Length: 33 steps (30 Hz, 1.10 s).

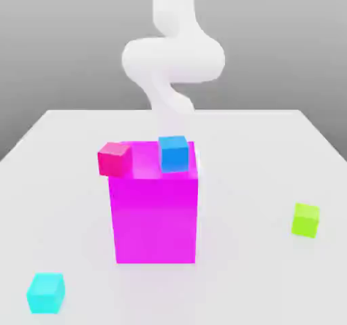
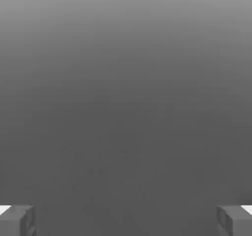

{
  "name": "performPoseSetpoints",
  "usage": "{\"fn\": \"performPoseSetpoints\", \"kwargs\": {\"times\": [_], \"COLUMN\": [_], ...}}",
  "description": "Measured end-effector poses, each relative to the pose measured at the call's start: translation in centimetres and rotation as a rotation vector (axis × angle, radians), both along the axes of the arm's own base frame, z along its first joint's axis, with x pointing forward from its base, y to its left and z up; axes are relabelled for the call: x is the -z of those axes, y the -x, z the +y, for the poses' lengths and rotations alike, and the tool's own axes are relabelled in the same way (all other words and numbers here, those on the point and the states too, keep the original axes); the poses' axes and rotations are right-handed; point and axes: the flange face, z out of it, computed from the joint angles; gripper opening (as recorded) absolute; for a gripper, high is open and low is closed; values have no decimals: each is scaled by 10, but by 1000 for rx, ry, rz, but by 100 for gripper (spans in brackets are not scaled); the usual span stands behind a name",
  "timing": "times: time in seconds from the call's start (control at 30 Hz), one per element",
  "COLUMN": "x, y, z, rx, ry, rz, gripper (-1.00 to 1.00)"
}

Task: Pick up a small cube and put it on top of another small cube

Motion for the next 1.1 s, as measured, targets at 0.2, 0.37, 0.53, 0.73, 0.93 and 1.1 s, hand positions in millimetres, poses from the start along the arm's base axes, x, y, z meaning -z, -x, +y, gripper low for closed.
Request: {"fn": "performPoseSetpoints", "kwargs": {"times": [0.2,0.37,0.53,0.73,0.93,1.1], "x": [118,219,317,426,501,530], "y": [-38,-29,13,98,133,134], "z": [91,166,228,273,276,275], "rx": [-270,-489,-707,-977,-1072,-1073], "ry": [68,147,246,398,465,465], "rz": [171,300,420,550,604,606], "gripper": [0,0,0,0,0,-100]}}
